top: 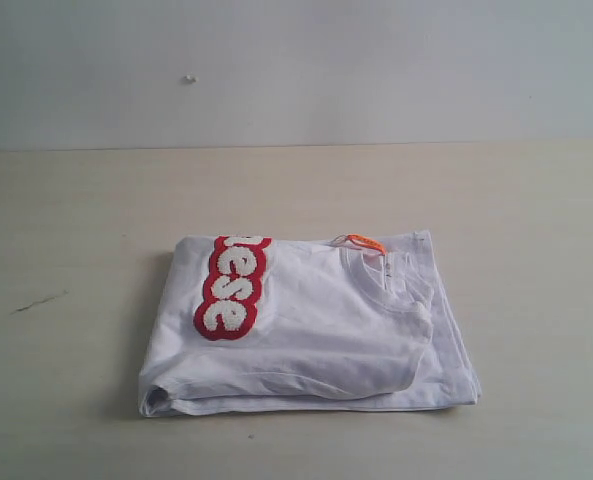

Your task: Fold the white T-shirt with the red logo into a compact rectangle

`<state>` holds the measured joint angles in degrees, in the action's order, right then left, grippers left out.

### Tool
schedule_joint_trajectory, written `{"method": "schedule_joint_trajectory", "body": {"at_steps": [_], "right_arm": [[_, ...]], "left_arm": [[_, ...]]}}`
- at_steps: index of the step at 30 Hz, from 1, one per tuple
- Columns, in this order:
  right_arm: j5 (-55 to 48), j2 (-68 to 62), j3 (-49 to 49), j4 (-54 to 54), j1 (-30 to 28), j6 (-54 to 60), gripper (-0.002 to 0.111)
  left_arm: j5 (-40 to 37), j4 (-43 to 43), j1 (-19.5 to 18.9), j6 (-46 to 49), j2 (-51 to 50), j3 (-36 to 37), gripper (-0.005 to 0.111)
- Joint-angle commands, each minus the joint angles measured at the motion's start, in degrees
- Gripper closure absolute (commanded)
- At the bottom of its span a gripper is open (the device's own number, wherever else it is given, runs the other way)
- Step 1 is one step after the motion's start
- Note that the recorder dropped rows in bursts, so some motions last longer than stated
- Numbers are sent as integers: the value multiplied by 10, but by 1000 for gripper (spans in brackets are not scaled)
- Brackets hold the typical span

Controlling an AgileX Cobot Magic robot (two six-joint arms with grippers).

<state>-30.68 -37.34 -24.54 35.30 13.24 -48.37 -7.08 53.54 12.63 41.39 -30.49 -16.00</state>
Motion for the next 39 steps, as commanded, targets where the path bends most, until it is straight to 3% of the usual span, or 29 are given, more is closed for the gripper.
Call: {"method": "schedule_joint_trajectory", "body": {"at_steps": [1, 7, 26, 29, 39], "right_arm": [[-36, 61, 12, -33, 1, 40, 108], [-73, 116, 12, -34, 1, 48, 108], [-70, 117, 12, -34, 1, 48, 108], [-70, 117, 12, -34, 1, 48, 108], [-70, 117, 12, -34, 1, 48, 108]], "left_arm": [[-4, 13, -1, 2, 56, 31, 107], [-40, 13, -1, 0, 113, 38, 107], [-43, 8, -1, 1, 114, 38, 107], [-75, 14, -1, 2, 126, 38, 107], [-11, 41, -1, -17, 205, 38, 107]]}}
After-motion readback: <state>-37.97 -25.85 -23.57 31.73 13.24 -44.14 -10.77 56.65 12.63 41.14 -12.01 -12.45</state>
